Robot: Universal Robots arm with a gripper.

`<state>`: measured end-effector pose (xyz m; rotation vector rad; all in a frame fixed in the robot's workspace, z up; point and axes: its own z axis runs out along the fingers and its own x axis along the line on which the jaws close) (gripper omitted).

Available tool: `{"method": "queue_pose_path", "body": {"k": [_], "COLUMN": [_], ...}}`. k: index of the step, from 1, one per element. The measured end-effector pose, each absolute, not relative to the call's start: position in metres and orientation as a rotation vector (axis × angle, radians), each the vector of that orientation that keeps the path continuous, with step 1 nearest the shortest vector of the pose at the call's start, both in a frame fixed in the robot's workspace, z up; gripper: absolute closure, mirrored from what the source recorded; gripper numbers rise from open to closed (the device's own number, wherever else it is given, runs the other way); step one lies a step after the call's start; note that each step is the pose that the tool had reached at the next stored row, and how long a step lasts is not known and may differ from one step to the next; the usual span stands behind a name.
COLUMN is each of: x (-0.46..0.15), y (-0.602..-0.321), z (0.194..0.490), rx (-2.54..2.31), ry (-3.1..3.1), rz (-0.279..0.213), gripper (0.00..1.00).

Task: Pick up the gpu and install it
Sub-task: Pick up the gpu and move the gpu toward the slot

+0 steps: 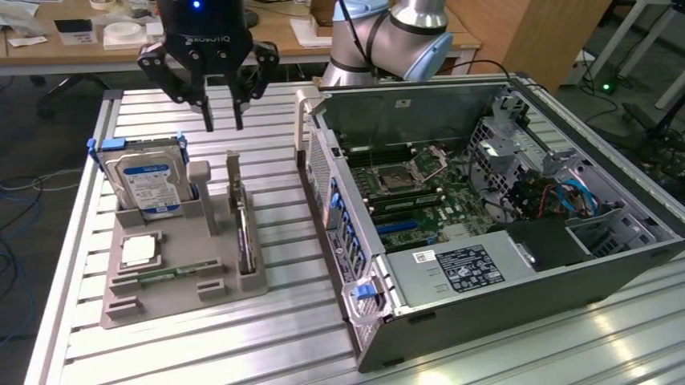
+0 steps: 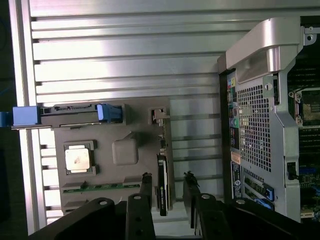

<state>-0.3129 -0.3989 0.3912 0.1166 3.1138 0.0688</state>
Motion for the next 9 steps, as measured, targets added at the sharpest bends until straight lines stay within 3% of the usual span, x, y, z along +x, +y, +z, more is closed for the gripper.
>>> {"method": "queue_pose_path", "body": {"k": [5,7,8,9], "x": [-0.3129,-0.3130,-0.3130,-0.3131], "y": [-0.3988,-0.3989,-0.3990,-0.3989], "z": [0.3912,0.3908,0.3903,0.3898], "rx": [0.117,0.111,0.095,0.073], "ry": [3.114,3.114,3.115,3.117], "rz": [0.069,0.069,0.069,0.069], "gripper": [0.42,0.42,0.35,0.35]}}
